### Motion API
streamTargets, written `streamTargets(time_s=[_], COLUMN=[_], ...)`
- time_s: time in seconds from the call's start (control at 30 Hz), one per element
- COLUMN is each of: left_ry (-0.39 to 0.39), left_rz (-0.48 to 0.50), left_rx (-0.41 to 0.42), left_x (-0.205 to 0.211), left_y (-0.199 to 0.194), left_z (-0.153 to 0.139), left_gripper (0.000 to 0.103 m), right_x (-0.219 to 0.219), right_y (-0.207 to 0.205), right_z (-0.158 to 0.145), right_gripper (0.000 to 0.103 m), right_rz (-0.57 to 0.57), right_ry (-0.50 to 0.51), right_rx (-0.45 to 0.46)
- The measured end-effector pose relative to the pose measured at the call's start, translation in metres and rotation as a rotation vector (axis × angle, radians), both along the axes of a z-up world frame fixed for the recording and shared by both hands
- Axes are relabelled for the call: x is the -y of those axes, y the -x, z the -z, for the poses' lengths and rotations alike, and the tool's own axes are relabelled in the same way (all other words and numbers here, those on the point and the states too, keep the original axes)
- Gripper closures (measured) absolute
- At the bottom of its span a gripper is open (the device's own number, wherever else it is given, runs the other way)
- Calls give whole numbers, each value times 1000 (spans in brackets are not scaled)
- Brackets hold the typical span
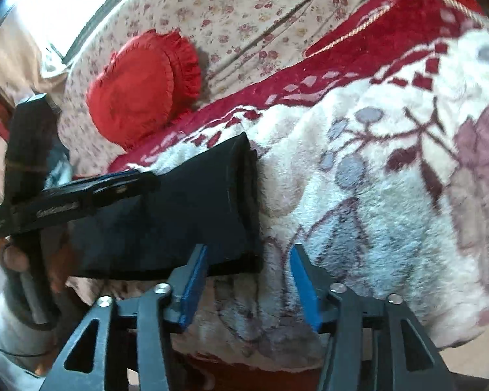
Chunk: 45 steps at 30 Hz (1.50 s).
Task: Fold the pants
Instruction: 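Fold the pants end with the right gripper toward the left gripper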
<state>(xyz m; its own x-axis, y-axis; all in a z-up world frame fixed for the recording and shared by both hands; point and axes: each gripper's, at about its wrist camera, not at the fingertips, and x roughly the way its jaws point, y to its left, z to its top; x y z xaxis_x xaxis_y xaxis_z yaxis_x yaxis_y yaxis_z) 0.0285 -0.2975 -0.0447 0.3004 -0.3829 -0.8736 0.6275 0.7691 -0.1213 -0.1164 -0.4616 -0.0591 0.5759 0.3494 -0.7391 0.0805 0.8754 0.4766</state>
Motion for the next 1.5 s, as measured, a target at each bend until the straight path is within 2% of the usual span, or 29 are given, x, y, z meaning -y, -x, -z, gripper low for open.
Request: streamTargets(time_s=[0.13, 0.27, 0.43, 0.6, 0.67, 0.7, 0.73, 0.77, 0.8, 0.93, 1.0, 1.1, 1.3, 1.5], left_ry=[-5, -47, -31, -88, -83, -82, -81, -75, -62, -51, -20, 35, 95, 109], left_rz=[65, 103, 154, 207, 216, 218, 220, 221, 227, 233, 236, 222, 141, 22], left_rx=[-15, -27, -84, -20, -7, 0, 11, 14, 3, 7, 12, 50, 117, 151], left_x=[29, 54, 73, 84, 83, 82, 83, 82, 82, 81, 73, 54, -2, -78], left_y=[-6, -13, -14, -4, -3, -3, -3, -3, -3, 1, 2, 3, -5, -6], left_z=[2, 14, 24, 31, 30, 29, 28, 28, 29, 29, 17, -13, -63, -81], left_gripper=[40, 40, 40, 40, 45, 54, 64, 68, 82, 88, 89, 89, 89, 89], right_x=[-5, -10, -7, -2, -3, -3, -3, -4, -5, -9, -12, -19, -57, -116], right_y=[-5, -11, -14, -15, -15, -16, -17, -20, -23, -29, -29, -24, -31, -50], right_z=[9, 13, 17, 17, 15, 16, 17, 20, 22, 23, 16, -11, -57, -79], right_gripper=[48, 46, 44, 44, 45, 47, 54, 59, 66, 81, 85, 86, 87, 88], right_rz=[-15, -14, -2, 12, 5, 4, 4, 5, 3, -21, -36, -67, -178, -327], right_ry=[-48, -81, -137, -172, -177, -179, -175, -167, -169, -187, -178, -174, -152, -128], right_rx=[2, 13, 27, 32, 42, 45, 46, 31, 23, 26, 53, 138, 231, 271])
